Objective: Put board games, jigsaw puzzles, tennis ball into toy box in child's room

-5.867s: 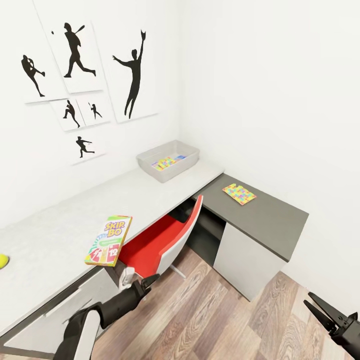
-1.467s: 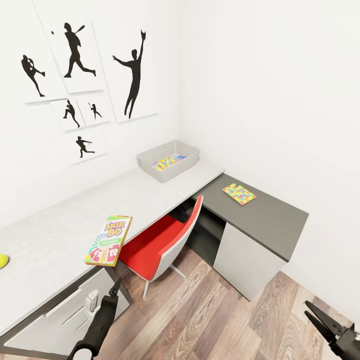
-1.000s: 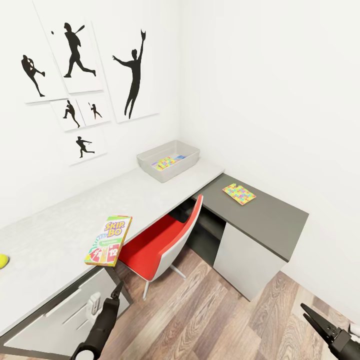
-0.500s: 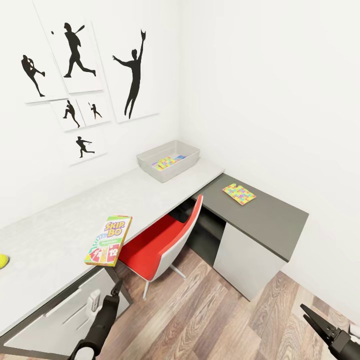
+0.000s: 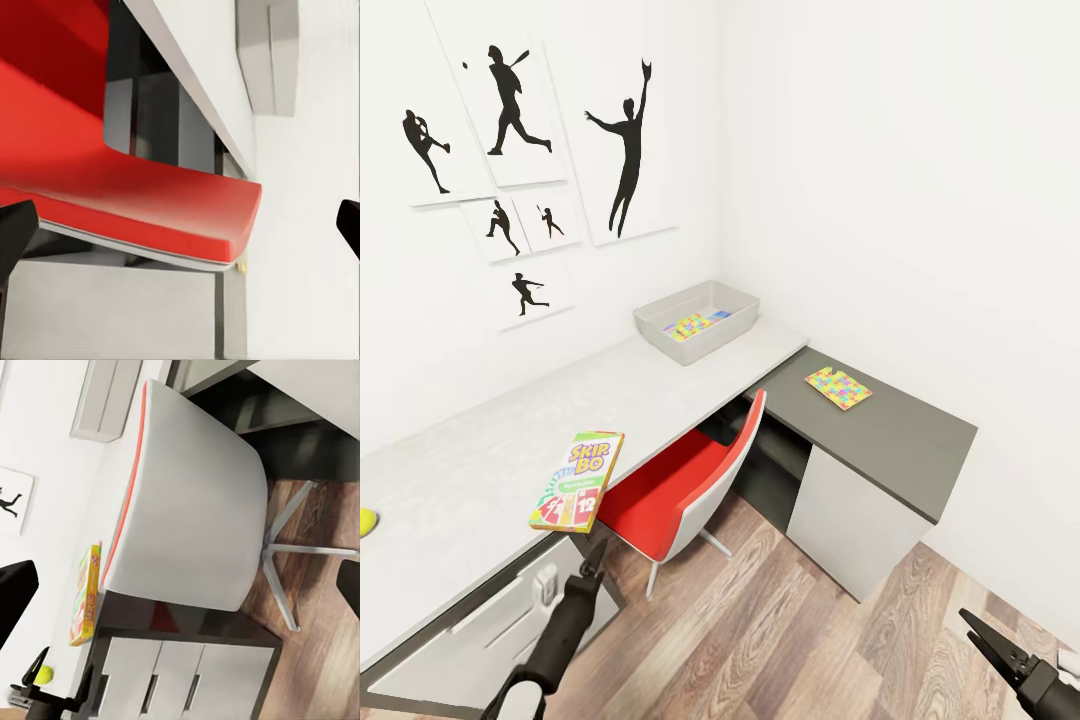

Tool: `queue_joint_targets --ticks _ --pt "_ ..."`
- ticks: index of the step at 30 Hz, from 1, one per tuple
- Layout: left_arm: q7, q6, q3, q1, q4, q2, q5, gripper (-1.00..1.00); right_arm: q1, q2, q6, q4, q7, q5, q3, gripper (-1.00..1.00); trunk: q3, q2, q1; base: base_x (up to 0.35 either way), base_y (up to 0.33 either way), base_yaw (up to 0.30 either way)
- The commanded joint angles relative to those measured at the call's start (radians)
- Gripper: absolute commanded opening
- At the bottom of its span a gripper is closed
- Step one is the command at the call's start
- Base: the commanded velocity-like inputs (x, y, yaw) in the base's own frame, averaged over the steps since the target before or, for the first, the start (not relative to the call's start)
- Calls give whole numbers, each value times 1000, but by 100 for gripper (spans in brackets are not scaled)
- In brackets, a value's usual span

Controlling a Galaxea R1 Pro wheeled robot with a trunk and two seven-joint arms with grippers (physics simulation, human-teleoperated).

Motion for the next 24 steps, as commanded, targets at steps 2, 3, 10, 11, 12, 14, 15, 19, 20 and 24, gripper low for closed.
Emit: queue_joint_targets --ticks 2,3,10,11,12,14,15,19,20,24 --pt "-17 21 3 -1 -8 -1 9 100 0 0 7 -1 -2 -6 0 100 -2 -2 1 0 0 0" --pt "-21 24 3 -1 -10 -1 9 100 0 0 7 -1 -2 -6 0 100 -2 -2 1 0 0 0" --pt "-33 35 5 -1 -28 1 20 100 0 0 6 -2 -4 -6 1 100 -2 -2 1 0 0 0" --pt "-34 37 5 -1 -29 1 24 100 0 0 6 -2 -4 -6 1 100 -2 -2 1 0 0 0" --pt "-35 38 6 -1 -32 2 36 100 0 0 6 -2 -4 -6 1 100 -2 -2 1 0 0 0" --pt "-36 40 6 -1 -38 3 61 100 0 1 6 -2 -5 -6 1 100 -2 -2 1 0 0 0" --pt "-36 40 6 -1 -41 4 70 100 0 1 6 -2 -5 -6 1 100 -2 -2 1 0 0 0" --pt "-36 41 7 -1 -60 5 116 100 0 1 6 -2 -6 -6 1 100 -2 -2 1 0 0 0" --pt "-36 41 8 -1 -63 5 120 100 0 1 6 -2 -6 -6 1 100 -2 -2 1 0 0 0" --pt "-36 40 13 -1 -70 8 131 100 0 1 6 -1 -6 -6 1 100 -2 -2 1 0 0 0"
